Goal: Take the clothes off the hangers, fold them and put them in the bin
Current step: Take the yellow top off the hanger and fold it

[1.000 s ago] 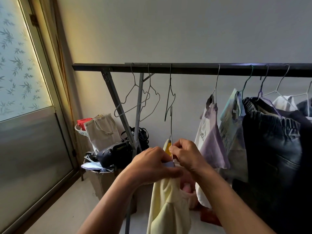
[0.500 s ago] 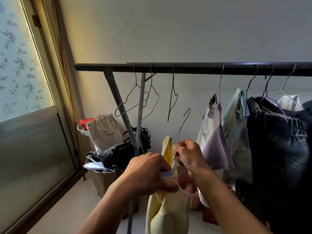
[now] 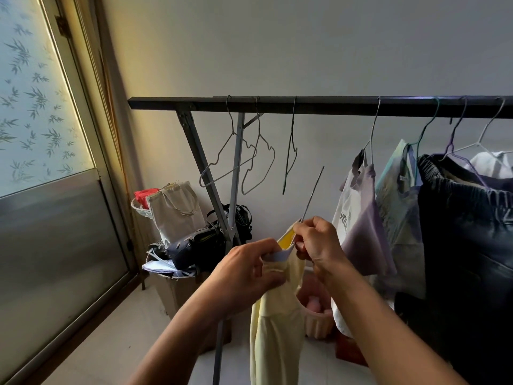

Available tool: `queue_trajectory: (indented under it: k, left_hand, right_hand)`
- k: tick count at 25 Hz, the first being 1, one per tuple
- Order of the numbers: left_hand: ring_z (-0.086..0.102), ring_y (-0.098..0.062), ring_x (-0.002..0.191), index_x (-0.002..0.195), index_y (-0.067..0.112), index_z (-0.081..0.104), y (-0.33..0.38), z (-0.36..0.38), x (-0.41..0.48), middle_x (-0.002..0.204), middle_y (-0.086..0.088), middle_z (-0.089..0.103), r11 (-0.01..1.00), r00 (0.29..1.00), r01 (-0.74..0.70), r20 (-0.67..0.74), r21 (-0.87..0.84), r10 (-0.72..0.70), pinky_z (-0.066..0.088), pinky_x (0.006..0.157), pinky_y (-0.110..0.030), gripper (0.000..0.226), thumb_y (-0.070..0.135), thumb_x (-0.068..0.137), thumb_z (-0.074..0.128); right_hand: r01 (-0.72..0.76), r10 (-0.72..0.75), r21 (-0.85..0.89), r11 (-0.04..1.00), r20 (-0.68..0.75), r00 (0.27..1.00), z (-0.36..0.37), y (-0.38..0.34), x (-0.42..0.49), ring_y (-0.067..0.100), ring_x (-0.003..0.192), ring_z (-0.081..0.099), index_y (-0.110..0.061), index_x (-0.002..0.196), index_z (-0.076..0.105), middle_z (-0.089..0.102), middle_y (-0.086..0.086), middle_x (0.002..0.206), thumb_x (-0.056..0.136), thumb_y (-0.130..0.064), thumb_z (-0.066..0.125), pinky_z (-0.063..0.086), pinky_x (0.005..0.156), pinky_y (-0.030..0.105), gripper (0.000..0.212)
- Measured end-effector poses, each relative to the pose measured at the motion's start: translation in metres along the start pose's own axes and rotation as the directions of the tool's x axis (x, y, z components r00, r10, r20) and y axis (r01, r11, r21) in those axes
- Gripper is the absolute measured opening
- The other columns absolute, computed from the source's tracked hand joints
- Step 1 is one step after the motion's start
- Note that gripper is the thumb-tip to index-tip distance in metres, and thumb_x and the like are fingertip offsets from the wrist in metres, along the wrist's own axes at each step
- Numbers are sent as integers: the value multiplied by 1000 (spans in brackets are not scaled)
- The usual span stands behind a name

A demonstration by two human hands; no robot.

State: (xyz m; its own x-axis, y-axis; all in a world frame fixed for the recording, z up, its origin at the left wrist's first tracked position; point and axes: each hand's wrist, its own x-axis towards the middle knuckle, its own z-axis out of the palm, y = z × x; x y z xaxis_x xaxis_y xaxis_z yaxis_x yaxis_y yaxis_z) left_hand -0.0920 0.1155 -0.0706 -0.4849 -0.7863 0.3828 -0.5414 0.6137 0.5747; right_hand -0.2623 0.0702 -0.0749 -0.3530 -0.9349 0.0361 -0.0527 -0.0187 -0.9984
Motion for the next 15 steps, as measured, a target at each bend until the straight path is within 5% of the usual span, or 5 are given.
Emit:
queue_trajectory:
  k: [7,12,15]
  left_hand:
    - [46,-1,79,86,31,63,-10,-2,-7,79,17,53,948,979,-201,27,248,201,34,57,-15,17,32,72,72]
    - [46,4,75,83,28,69,-15,2,-15,72,18,51,961,996,-43,93,272,18,34,59,-17,34,60,72,72]
    - [53,-10,72,82,23,72,-26,5,-11,74,2,58,983,993,88,66,162,-100,45,64,-33,37,59,75,67]
  right_hand:
    - [5,-1,46,999,-80,997,5,0,4,6,31,35,-8,72,50,43,4,51,89,1,54,27,34,18,19]
    - [-161,184,362,918,-29,982,-12,-14,16,7,26,24,-12,61,35,29,0,40,88,4,43,16,37,10,32]
    - [-271,225,240,932,201,953,-19,-19,12,6,23,22,-12,57,38,33,1,43,90,-1,41,17,33,8,35]
